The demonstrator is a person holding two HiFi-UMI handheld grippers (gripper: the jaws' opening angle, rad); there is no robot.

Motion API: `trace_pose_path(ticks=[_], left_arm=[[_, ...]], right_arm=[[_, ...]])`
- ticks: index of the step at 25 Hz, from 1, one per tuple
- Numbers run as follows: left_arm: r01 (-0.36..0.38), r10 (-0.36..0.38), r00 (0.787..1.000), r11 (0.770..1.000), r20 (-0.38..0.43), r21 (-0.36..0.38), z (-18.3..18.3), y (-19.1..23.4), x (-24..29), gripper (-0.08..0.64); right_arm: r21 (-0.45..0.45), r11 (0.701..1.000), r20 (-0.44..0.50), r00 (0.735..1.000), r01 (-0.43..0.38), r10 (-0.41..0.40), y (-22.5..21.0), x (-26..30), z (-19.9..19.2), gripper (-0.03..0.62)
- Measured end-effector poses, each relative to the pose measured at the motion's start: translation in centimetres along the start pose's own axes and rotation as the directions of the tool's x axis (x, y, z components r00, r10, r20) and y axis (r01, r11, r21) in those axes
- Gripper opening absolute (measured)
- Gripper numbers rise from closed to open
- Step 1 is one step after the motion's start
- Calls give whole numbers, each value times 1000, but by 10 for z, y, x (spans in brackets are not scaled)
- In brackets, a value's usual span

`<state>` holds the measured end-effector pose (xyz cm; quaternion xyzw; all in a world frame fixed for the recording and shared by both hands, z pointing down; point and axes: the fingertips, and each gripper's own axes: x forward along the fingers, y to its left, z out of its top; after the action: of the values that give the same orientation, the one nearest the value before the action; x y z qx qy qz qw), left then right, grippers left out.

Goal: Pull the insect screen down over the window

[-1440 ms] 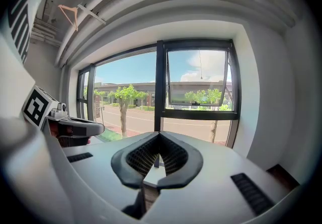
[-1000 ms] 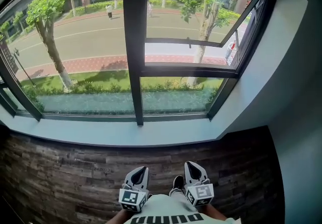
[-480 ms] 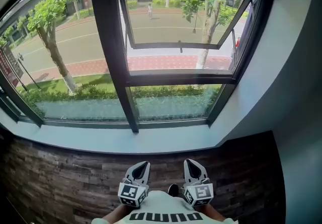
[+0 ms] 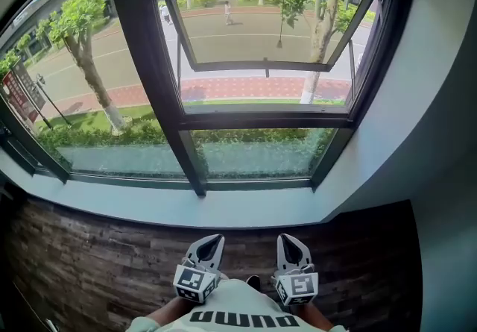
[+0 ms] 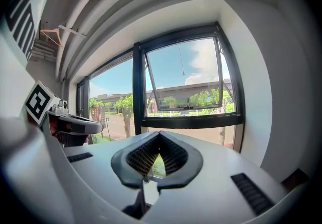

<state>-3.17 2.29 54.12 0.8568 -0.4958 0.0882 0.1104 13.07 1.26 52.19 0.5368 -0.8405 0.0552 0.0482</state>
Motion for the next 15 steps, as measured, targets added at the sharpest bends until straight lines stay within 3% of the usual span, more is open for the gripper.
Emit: trace_pose_path(ticks=[7, 15], left_arm=[[42, -42, 999, 999, -2, -13, -2, 18, 44, 12], [132, -134, 989, 991, 64, 27, 44, 70, 115, 14]], right_arm=[[2, 999, -23, 999, 36, -36, -17, 34, -10, 5], [-46, 993, -25, 993, 112, -113, -37, 107, 18, 5]])
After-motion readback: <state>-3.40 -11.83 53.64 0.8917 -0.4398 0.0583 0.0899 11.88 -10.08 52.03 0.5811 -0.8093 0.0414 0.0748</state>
